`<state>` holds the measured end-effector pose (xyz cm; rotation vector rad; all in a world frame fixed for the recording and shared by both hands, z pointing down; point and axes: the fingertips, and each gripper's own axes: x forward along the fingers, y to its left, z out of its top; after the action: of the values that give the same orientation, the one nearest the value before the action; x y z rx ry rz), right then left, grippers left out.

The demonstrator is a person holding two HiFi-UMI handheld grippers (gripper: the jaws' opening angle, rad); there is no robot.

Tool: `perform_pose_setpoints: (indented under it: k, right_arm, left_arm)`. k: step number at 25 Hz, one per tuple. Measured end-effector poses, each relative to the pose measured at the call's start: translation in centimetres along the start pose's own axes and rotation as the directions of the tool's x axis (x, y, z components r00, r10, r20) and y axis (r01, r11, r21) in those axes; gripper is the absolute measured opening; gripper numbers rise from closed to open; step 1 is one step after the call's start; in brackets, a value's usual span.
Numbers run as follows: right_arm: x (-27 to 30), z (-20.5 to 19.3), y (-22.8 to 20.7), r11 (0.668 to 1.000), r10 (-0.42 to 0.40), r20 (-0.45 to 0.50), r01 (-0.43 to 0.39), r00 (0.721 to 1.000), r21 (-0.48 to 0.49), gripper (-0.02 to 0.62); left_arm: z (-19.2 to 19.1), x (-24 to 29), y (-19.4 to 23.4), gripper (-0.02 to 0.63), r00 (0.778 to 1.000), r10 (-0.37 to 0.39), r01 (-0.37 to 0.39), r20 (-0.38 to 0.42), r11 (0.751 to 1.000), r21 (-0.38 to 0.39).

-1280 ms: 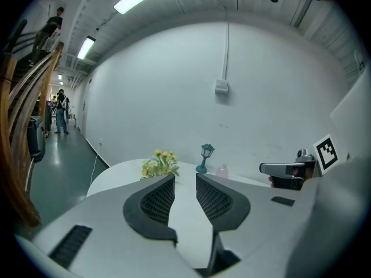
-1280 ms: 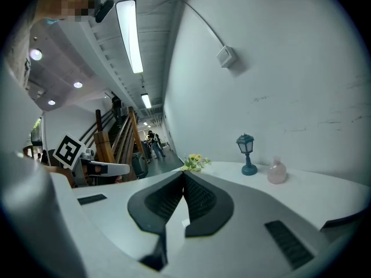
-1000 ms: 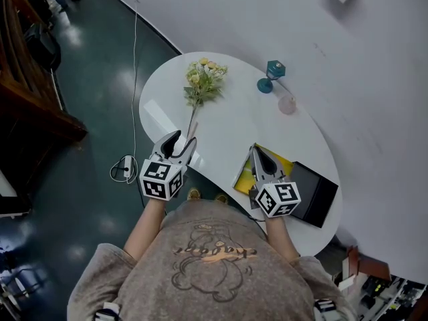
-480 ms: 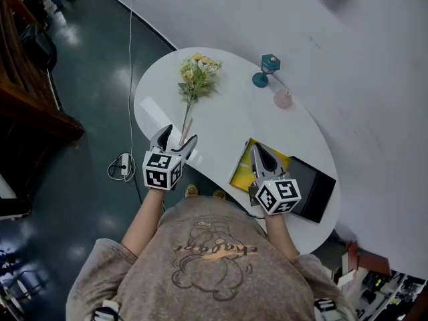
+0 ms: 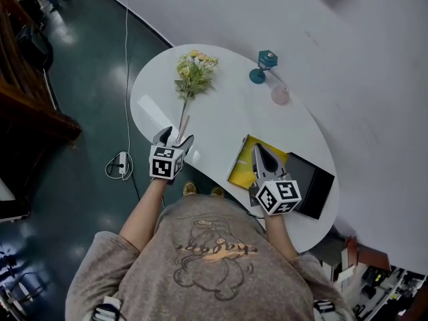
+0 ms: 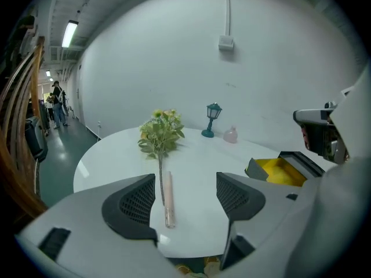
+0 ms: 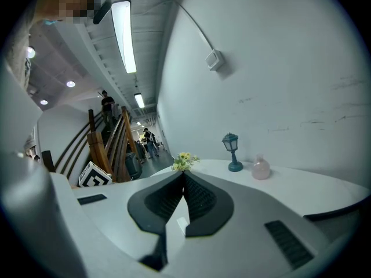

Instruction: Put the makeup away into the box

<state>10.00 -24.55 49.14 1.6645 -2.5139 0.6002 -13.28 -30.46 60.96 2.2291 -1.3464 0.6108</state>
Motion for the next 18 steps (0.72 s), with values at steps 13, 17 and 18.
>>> perform_pose_setpoints:
  k: [13,17,18]
  right_arm:
    - [-1.5,-0.5,-1.6,0.997,-0.072,-0.006,0.072,0.997,0.013,0.003]
    - [-1.7,-0.8,-2.2,0.995,-0.094,-0.007,0.094,0.996,0.022,0.003]
    - [-1.8,-0.8,-2.3,0.995,-0.097,-0.008,0.097,0.995,0.024,0.003]
  left_arm:
    - [-5.0,3.6,1.7,0.286,0.987,0.042,-0.035,-0.152,0.998,0.046]
    - [-6.0,4.1,2.3,0.243,0.982,0.074,-0.063,-0.176,0.996,0.066]
    - [-6.2,4.1,2.3,0.237,0.981,0.077,-0.066,-0.180,0.996,0.066]
